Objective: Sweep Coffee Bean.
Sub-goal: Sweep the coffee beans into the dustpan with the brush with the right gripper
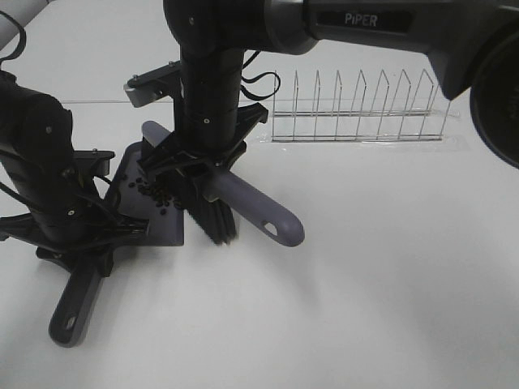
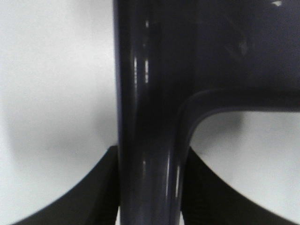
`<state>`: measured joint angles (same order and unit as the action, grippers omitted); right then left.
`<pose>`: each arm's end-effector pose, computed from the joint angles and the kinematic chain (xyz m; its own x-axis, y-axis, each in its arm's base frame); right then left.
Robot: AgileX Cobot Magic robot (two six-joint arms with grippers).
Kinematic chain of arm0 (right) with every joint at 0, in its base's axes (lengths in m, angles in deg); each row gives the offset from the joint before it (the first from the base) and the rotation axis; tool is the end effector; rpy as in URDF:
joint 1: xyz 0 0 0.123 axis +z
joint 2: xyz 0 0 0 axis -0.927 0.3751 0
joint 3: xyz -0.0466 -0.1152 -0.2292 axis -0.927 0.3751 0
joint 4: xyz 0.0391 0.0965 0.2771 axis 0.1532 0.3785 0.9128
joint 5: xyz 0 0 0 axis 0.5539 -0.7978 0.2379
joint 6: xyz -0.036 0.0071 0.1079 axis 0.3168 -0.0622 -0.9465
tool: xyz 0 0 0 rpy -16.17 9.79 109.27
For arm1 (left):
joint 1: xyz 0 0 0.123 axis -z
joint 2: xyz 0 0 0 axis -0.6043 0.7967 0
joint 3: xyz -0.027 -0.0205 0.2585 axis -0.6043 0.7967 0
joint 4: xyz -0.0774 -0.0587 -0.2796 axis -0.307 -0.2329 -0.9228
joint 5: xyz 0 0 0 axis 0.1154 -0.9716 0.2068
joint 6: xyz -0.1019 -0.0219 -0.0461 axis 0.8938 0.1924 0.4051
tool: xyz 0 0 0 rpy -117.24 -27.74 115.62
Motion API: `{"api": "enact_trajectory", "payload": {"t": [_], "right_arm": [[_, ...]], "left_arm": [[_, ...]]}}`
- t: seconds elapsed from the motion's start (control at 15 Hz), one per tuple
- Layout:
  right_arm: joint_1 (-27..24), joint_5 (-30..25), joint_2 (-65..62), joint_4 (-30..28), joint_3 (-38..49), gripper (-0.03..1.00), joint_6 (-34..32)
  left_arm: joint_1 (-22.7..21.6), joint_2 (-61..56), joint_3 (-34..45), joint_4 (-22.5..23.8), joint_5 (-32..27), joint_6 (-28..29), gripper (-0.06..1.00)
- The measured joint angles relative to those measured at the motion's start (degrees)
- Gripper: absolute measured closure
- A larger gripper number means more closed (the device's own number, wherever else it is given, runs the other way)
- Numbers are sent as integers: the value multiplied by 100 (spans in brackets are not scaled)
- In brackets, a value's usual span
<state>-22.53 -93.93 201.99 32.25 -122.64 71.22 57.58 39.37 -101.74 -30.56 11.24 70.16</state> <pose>0.3714 0.3686 0.1282 -0.6933 -0.6679 -0.2706 -0.6844 0.7278 -0.0429 0.3288 -0.1200 0.0151 -0.9958 -0.0341 -0.0850 -0.0330 0.9994 -0.0145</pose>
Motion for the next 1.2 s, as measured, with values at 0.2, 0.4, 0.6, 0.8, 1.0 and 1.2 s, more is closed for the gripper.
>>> {"api": "enact_trajectory", "payload": {"t": [0.2, 0.4, 0.6, 0.8, 1.0, 1.2], "right_arm": [[0, -160, 0, 0, -561, 59, -126], [-6, -590, 0, -435, -1112, 59, -246], [-6, -882, -86, -1209, -1524, 59, -361], [-155, -922, -487, -1736, -1570, 59, -384], [-418, -922, -653, -1748, -1587, 59, -504], [-470, -911, -653, -1725, -1226, 59, -751]], "left_arm": [[0, 0, 0, 0, 0, -11, 59], [0, 0, 0, -6, 0, -11, 59], [0, 0, 0, -6, 0, -11, 59], [0, 0, 0, -6, 6, -11, 59], [0, 0, 0, -6, 6, -17, 59], [0, 0, 0, -6, 6, -17, 59]]}}
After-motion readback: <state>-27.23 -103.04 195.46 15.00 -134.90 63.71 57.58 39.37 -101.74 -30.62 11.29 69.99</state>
